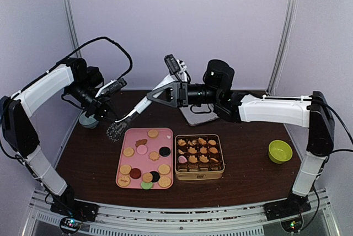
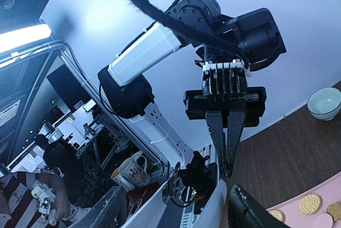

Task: Pack the cookies
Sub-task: Pass from the left arm to the right, then pick up the fake cookies from the plate, then place the fake cookies in the empty pocket of the box.

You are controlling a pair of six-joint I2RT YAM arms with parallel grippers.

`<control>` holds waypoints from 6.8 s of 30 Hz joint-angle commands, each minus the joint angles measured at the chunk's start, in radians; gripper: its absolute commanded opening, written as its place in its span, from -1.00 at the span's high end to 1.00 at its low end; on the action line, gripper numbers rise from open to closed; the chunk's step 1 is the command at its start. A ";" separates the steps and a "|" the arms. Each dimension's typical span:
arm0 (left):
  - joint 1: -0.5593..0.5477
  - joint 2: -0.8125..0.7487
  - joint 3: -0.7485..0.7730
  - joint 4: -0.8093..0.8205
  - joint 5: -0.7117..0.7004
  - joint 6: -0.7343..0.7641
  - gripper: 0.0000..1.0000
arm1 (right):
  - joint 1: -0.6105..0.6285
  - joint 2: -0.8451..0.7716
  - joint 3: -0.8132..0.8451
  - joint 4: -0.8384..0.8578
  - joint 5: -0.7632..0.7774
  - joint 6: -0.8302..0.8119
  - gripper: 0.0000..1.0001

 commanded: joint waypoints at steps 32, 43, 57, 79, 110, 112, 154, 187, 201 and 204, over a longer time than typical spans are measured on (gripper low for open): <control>-0.012 -0.045 -0.045 0.322 -0.434 -0.360 -0.02 | 0.054 -0.099 -0.061 -0.283 0.167 -0.229 0.25; 0.135 -0.148 -0.062 0.516 -0.728 -0.517 -0.58 | 0.193 -0.164 -0.125 -0.564 0.667 -0.484 0.30; 0.221 -0.249 -0.175 0.704 -1.025 -0.637 -0.95 | 0.306 -0.054 -0.076 -0.568 1.095 -0.585 0.30; 0.220 -0.250 -0.209 0.703 -0.923 -0.634 -0.96 | 0.326 0.055 -0.039 -0.496 1.208 -0.589 0.22; 0.221 -0.242 -0.200 0.686 -0.895 -0.623 -0.96 | 0.324 -0.045 -0.089 -0.504 1.190 -0.510 0.81; 0.221 -0.242 -0.199 0.685 -0.895 -0.622 -0.96 | 0.324 -0.094 -0.106 -0.512 1.198 -0.516 0.83; 0.221 -0.230 -0.199 0.675 -0.855 -0.618 -0.95 | 0.367 -0.477 -0.420 -0.751 1.235 -0.440 0.35; 0.221 -0.231 -0.204 0.675 -0.845 -0.617 -0.95 | 0.368 -0.509 -0.405 -0.773 1.198 -0.460 0.52; 0.221 -0.225 -0.198 0.675 -0.843 -0.617 -0.95 | 0.370 -0.465 -0.361 -0.773 1.179 -0.496 0.36; 0.221 -0.228 -0.198 0.675 -0.846 -0.617 -0.95 | 0.370 -0.463 -0.338 -0.770 1.182 -0.506 0.33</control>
